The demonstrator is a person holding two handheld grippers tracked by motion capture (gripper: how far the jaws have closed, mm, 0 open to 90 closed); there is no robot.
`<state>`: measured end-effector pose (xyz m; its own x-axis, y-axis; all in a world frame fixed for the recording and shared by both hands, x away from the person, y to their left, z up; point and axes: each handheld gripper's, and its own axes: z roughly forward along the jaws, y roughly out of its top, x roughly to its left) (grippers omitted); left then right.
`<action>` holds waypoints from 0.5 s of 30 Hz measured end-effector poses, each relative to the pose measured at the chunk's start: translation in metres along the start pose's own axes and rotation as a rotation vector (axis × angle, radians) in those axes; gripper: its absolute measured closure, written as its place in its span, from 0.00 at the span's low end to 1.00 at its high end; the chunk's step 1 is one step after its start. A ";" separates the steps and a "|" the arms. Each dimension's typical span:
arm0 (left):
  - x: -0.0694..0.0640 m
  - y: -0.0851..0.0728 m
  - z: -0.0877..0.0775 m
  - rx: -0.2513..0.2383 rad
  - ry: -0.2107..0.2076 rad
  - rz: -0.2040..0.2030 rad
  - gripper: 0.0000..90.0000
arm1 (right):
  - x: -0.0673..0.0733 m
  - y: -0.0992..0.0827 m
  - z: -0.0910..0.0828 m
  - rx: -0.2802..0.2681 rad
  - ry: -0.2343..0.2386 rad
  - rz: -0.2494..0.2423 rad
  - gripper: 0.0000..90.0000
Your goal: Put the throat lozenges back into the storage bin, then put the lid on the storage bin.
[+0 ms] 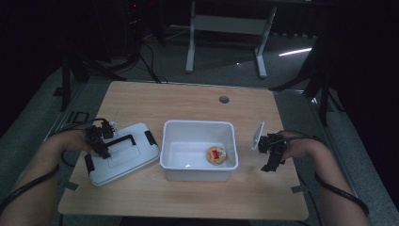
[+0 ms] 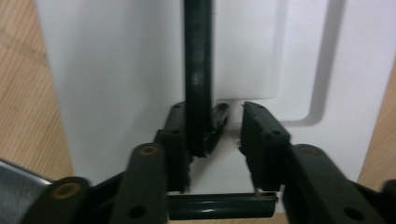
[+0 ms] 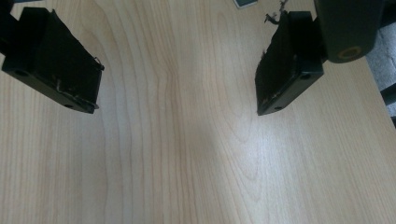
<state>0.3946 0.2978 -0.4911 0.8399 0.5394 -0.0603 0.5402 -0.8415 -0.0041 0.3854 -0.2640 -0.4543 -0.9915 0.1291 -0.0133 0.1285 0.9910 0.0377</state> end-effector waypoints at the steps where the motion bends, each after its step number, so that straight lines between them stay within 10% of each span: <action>1: 0.000 0.001 0.000 0.007 0.005 0.007 0.73 | 0.000 -0.001 0.001 0.002 0.001 0.001 0.17; 7: 0.000 0.009 0.001 0.063 -0.029 -0.034 0.91 | 0.000 -0.005 0.006 0.005 0.012 0.012 0.17; 15: 0.002 0.009 0.002 0.066 -0.042 -0.054 0.92 | 0.001 -0.010 0.010 0.011 0.021 0.020 0.17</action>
<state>0.4007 0.2914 -0.4930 0.8057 0.5839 -0.0997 0.5792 -0.8118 -0.0739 0.3834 -0.2735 -0.4651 -0.9889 0.1482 0.0086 0.1484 0.9886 0.0267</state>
